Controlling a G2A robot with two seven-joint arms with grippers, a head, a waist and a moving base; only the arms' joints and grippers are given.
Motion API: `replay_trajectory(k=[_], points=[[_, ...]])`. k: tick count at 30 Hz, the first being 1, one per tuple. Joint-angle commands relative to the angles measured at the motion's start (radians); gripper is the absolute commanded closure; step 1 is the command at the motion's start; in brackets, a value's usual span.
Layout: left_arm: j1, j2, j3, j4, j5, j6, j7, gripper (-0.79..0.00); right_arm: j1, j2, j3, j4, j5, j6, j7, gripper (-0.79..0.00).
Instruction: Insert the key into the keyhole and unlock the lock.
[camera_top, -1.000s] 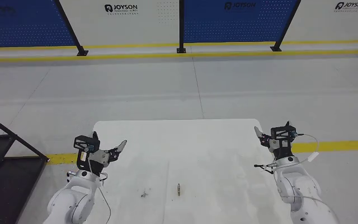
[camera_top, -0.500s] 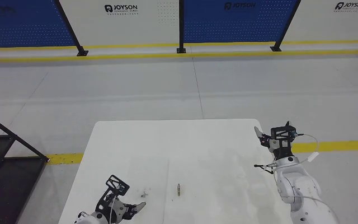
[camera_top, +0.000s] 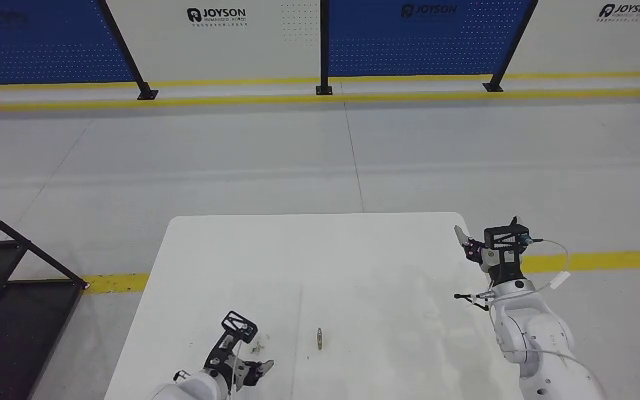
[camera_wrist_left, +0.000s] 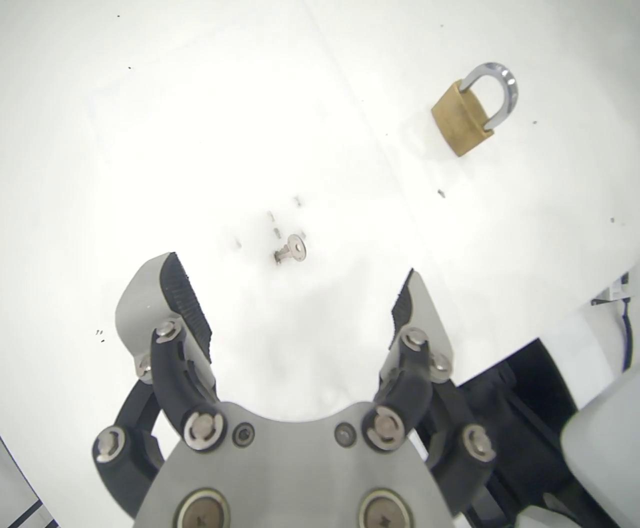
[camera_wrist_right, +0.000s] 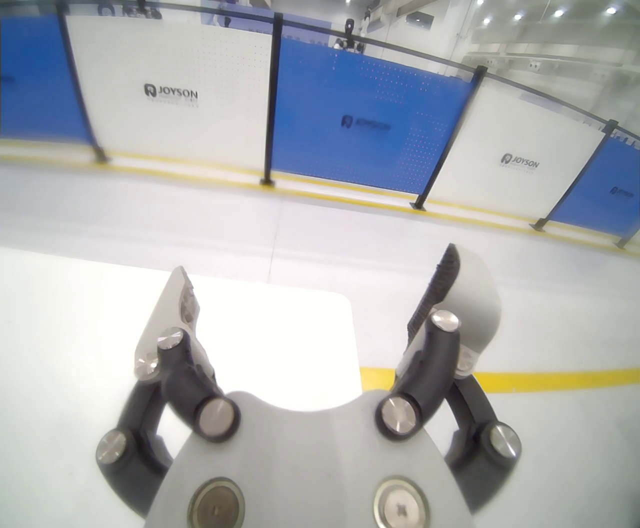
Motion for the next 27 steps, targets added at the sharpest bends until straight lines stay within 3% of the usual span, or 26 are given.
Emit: replay_trajectory(k=[1, 9, 12, 18, 27], points=[[-0.016, -0.001, 0.021, 0.015, 0.026, 0.014, 0.004, -0.643, 0.000, 0.000, 0.000, 0.000, 0.000, 0.000, 0.000, -0.785], [-0.066, -0.005, 0.067, 0.070, 0.048, 0.049, -0.009, -0.529, 0.000, 0.000, 0.000, 0.000, 0.000, 0.000, 0.000, -0.785], [-0.077, -0.006, 0.077, 0.084, 0.063, 0.059, -0.005, -0.529, 0.000, 0.000, 0.000, 0.000, 0.000, 0.000, 0.000, -0.785], [-0.090, -0.007, 0.089, 0.106, 0.075, 0.076, 0.003, -0.391, 0.000, 0.000, 0.000, 0.000, 0.000, 0.000, 0.000, -0.785], [-0.097, -0.006, 0.092, 0.114, 0.078, 0.083, 0.009, -0.289, 0.000, 0.000, 0.000, 0.000, 0.000, 0.000, 0.000, -0.785]])
